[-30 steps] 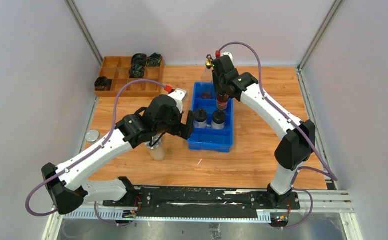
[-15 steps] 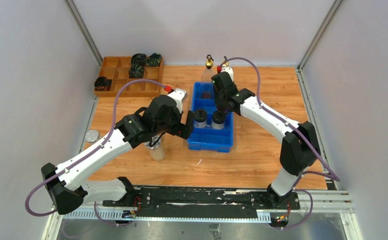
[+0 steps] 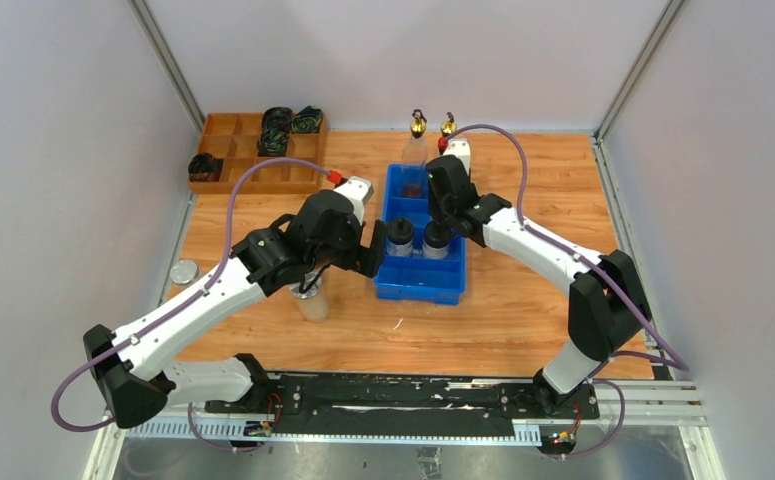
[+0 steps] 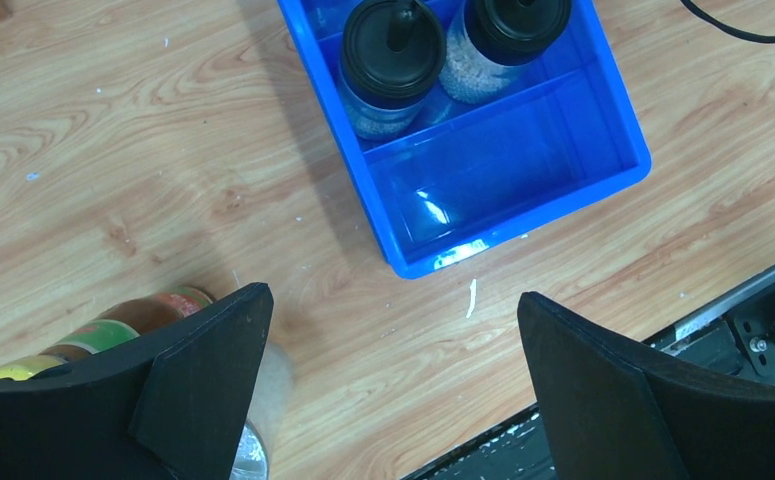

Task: Organize the condiment bottles
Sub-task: Place the bottle in the storage box, then move the bottle to the center of the board.

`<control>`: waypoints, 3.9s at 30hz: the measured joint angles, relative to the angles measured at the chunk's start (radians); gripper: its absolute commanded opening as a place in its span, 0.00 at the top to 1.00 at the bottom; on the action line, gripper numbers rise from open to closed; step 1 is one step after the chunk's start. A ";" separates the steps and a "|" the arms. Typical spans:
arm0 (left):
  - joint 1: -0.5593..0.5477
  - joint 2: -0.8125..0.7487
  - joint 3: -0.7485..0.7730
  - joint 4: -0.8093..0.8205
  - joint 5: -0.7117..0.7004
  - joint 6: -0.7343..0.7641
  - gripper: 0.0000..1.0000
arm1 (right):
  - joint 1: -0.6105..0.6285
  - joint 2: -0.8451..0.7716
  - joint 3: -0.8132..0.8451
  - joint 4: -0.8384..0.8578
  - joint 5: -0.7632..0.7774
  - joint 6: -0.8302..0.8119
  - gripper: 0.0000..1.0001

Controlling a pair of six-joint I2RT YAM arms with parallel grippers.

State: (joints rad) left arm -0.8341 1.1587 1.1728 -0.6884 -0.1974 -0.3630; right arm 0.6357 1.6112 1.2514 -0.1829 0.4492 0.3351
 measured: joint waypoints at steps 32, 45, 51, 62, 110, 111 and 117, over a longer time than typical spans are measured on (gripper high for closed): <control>0.326 -0.123 -0.055 -0.013 -0.294 0.014 0.04 | 0.006 -0.473 -0.066 -0.114 0.004 -0.049 0.19; 0.335 -0.223 -0.346 0.042 -0.278 -0.089 0.12 | 0.006 -0.505 -0.146 -0.162 -0.056 -0.047 0.22; 0.335 -0.196 -0.400 0.119 -0.237 -0.105 0.28 | 0.006 -0.505 -0.169 -0.173 -0.068 -0.039 0.25; 0.335 -0.154 -0.400 0.188 -0.166 -0.113 0.43 | 0.006 -0.505 -0.196 -0.177 -0.090 -0.026 0.28; 0.335 -0.077 -0.302 0.225 -0.063 -0.085 0.46 | 0.006 -0.533 -0.204 -0.192 -0.100 -0.014 0.32; 0.335 -0.077 -0.303 0.229 -0.059 -0.086 0.46 | 0.006 -0.535 -0.206 -0.192 -0.100 -0.014 0.32; 0.335 -0.068 -0.304 0.250 -0.034 -0.086 0.46 | 0.006 -0.541 -0.217 -0.193 -0.092 -0.014 0.31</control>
State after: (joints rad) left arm -0.4995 1.0904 0.8688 -0.4385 -0.2310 -0.4488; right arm 0.6418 1.0702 1.0348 -0.3759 0.3569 0.3214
